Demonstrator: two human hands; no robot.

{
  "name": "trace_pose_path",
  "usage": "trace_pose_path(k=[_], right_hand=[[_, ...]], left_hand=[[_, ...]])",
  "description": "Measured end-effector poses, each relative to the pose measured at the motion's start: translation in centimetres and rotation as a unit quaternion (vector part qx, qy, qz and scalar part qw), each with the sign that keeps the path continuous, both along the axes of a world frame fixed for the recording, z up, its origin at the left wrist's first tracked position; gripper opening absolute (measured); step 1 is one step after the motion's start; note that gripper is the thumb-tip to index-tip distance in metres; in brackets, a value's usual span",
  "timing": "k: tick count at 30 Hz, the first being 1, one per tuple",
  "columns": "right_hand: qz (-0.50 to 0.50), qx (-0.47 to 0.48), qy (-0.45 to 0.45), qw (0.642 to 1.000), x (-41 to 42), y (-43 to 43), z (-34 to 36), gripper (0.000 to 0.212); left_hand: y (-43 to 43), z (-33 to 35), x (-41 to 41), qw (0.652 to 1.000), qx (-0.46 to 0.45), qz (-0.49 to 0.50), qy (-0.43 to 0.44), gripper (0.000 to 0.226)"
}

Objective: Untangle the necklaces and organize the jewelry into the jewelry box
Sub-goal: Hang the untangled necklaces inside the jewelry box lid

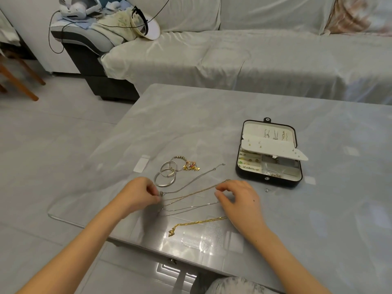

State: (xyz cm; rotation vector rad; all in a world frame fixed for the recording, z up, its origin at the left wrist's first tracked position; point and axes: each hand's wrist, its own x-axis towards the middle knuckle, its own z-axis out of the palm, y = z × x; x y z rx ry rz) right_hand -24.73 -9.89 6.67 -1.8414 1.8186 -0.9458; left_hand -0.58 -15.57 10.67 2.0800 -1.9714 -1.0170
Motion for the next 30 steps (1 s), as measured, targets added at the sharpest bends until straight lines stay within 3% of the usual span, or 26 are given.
trace_pose_path(k=[5, 10, 12, 18, 21, 24, 30], right_hand=[[0.119, 0.094, -0.093, 0.984, 2.5, -2.5, 3.5, 0.036], [0.127, 0.126, -0.288, 0.941, 3.2, -4.8, 5.7, 0.011], [0.117, 0.131, -0.347, 0.921, 2.6, -5.0, 6.4, 0.011], [0.038, 0.157, -0.399, 0.902, -2.3, -3.2, 5.6, 0.01], [-0.017, 0.168, -0.451, 0.877, -5.9, -1.9, 5.6, 0.01], [-0.075, 0.169, -0.445, 0.876, -10.2, -1.0, 6.4, 0.012], [-0.1, 0.082, -0.503, 0.855, -17.1, -1.6, 12.7, 0.012]], left_hand=[[-1.9, 5.5, -4.1, 0.989, 0.046, -0.08, 0.118, 0.007], [-3.4, 9.6, -7.5, 0.979, 0.042, -0.122, 0.157, 0.011], [-3.7, 11.2, -8.5, 0.974, 0.044, -0.117, 0.187, 0.012], [-4.9, 15.6, -9.8, 0.939, 0.031, -0.07, 0.335, 0.016], [-5.9, 16.4, -10.0, 0.928, 0.01, -0.047, 0.37, 0.017], [-6.8, 16.1, -10.4, 0.919, 0.0, -0.029, 0.394, 0.017], [-9.1, 12.9, -13.0, 0.885, 0.012, 0.032, 0.464, 0.019]])
